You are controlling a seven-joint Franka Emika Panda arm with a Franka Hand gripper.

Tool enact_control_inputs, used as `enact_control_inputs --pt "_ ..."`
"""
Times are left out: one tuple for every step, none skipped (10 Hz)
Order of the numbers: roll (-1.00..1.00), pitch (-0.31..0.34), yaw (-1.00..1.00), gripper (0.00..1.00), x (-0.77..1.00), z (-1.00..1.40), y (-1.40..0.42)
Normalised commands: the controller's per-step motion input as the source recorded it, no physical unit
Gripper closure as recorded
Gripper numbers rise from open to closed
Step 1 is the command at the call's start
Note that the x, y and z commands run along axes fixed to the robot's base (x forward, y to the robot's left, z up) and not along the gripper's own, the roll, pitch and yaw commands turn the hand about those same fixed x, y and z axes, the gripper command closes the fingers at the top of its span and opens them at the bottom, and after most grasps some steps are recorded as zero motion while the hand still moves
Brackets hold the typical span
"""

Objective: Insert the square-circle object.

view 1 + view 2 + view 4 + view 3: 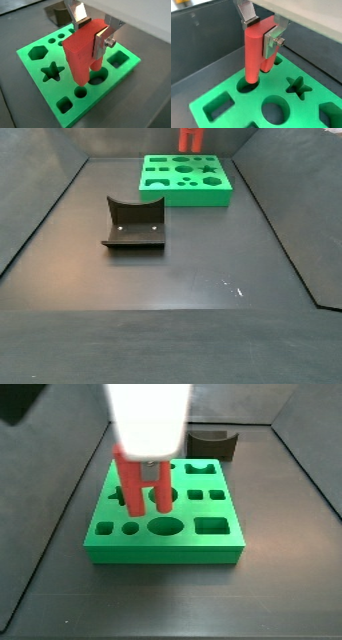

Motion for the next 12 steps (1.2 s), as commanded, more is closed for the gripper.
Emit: enact_control_inputs --pt "0.18 0.000 -0.65 1.00 -0.16 -0.12 -0.31" --pt "0.17 0.000 -0.44 1.00 -0.21 -0.18 -0.31" --pt "0.04 -0.019 -0.05 1.00 -0.04 -0.10 0.00" --pt "0.03 0.000 0.00 1.00 0.00 -0.03 0.06" --pt "0.00 0.000 0.03 1.00 -0.01 -0.24 0.00" --pt "-0.03 0.000 0.07 1.00 -0.32 -0.31 0.00" --pt "-0.07 0.000 0.05 1.00 -0.41 -0.31 0.00" --pt "-0.03 0.000 0.00 1.00 -0.34 -0.27 0.00" --pt "-0.04 0.000 0.01 1.00 -0.28 -0.24 0.00" --pt "-0.02 0.000 0.00 1.00 -0.31 -0.16 0.00" --pt "-0.05 0.000 0.00 1.00 -0.38 -0.13 0.00" --pt "-0.08 0.000 0.00 1.00 -0.34 -0.15 0.00"
